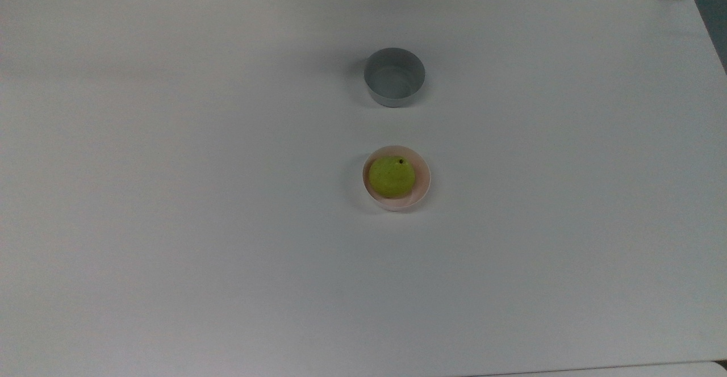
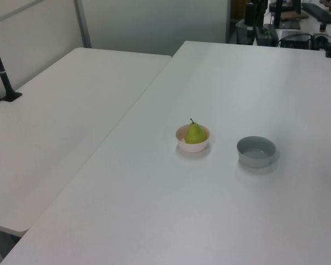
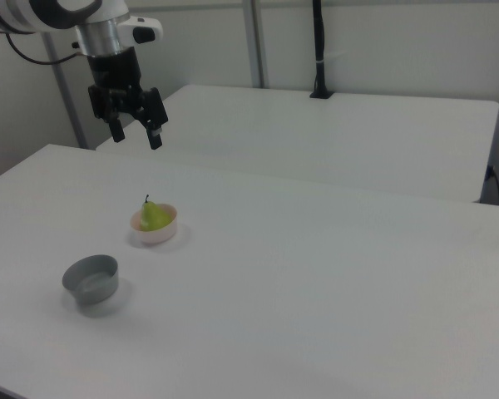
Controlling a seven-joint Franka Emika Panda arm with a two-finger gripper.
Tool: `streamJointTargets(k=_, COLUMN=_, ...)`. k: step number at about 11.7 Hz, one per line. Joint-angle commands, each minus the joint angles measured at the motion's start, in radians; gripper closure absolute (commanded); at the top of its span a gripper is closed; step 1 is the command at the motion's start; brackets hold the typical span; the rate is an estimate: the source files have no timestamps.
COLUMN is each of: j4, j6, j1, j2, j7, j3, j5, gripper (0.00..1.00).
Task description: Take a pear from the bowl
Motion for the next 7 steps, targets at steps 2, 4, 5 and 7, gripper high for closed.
streamJointTargets(k=2, j4=-0.037, j6=0.021, j1=0.015, j2=-0.018, j7=0.002, j3=-0.023, j5=0.006, gripper=0.00)
streamJointTargets(k=4, j4=-0.037, j6=0.018, j1=0.015, j2=-0.020, j7=0.002, j3=-0.026, j5=0.007, gripper=0.00)
streamJointTargets(k=5, j4=-0.037, j6=0.020, j1=0.013, j2=-0.020, j7=0.002, j3=-0.026, j5=0.006, gripper=0.00)
streamJointTargets(k=7, j4=-0.034, j6=0.023, j1=0.013, j2=-0.020, j7=0.002, j3=-0.030, j5=0.006, gripper=0.00)
